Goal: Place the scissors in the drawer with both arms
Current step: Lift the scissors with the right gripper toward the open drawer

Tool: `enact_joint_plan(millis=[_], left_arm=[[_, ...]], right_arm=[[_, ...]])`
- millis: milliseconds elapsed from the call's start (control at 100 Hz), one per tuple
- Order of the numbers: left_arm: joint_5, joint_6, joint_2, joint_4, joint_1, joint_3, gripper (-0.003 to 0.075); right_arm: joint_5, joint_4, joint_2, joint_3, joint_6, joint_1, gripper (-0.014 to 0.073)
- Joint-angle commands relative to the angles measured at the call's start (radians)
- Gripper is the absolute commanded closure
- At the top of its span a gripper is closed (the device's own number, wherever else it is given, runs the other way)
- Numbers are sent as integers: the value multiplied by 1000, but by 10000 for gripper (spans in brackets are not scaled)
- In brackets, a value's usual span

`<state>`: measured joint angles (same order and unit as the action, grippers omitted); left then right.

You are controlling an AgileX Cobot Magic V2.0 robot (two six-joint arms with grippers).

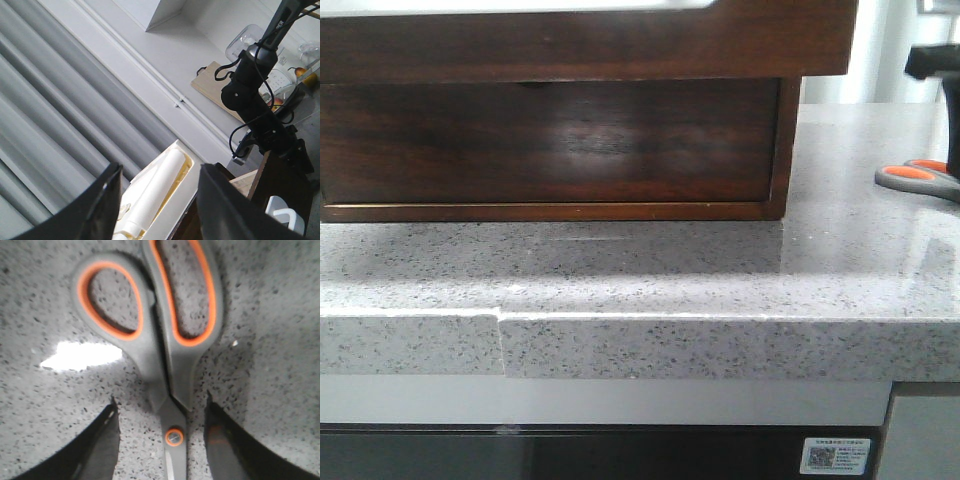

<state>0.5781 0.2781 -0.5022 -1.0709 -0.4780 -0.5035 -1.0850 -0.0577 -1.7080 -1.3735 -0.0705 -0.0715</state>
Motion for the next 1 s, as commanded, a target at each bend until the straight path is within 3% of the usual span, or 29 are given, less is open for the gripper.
enact_joint_plan(millis=[0,430,830,990], left_arm=[[28,15,-4,55,-9,-33,395],[28,15,-4,55,-9,-33,395],[28,15,-4,55,-9,-33,395],[28,15,-4,55,-9,-33,395]], right_arm=[[-6,7,23,-31,-9,-2,257],[-6,7,-11,-31,-9,-2,271],[-30,7,-52,-31,-28,-2,620],[-32,1,-9,-31,-42,-2,669]])
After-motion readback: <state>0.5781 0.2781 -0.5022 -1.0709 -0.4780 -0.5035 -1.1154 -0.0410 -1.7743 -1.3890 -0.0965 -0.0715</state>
